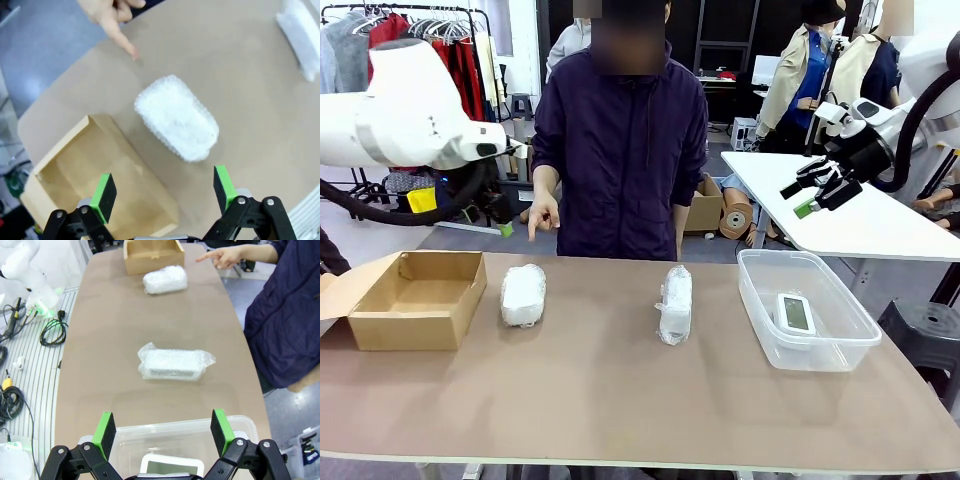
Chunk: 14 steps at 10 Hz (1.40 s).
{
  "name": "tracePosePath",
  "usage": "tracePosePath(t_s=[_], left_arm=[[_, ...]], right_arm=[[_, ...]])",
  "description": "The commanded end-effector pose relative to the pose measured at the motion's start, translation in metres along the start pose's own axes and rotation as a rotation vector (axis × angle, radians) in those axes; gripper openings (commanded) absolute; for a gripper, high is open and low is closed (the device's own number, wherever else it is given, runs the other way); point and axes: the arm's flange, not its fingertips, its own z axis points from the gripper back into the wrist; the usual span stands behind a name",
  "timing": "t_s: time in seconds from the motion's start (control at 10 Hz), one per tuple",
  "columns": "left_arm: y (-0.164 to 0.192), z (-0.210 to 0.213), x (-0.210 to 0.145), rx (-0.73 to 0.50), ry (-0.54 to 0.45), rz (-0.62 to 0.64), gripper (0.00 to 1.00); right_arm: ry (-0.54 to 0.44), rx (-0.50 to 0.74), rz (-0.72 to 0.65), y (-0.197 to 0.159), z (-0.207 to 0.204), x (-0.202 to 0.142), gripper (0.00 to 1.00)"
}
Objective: Separate and place wrapped and unwrapped clocks.
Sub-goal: Pick up the Digital clock indicated by the person.
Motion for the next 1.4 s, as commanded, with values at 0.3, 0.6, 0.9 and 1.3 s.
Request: tracePosePath(t_s=[0.3, 0.6, 0.9, 1.3], left_arm=[[0.002, -0.078, 0.029, 0.092, 0.070, 0.379, 1.00], [-0.013, -0.105, 0.035, 0.034, 0.077, 0.377, 1.00], [0.002, -0.102, 0.019, 0.081, 0.080, 0.392, 1.00], [-0.022, -0.114, 0.030, 0.076, 0.057, 0.556, 1.00]], right_arm=[[0.018, -0.011, 0.022, 0.004, -0.001, -0.003, 1.00], [0.018, -0.011, 0.022, 0.004, -0.001, -0.003, 1.00], [0.018, -0.011, 0.022, 0.004, -0.001, -0.003, 1.00], [0.018, -0.011, 0.022, 0.004, -0.001, -0.003, 1.00]])
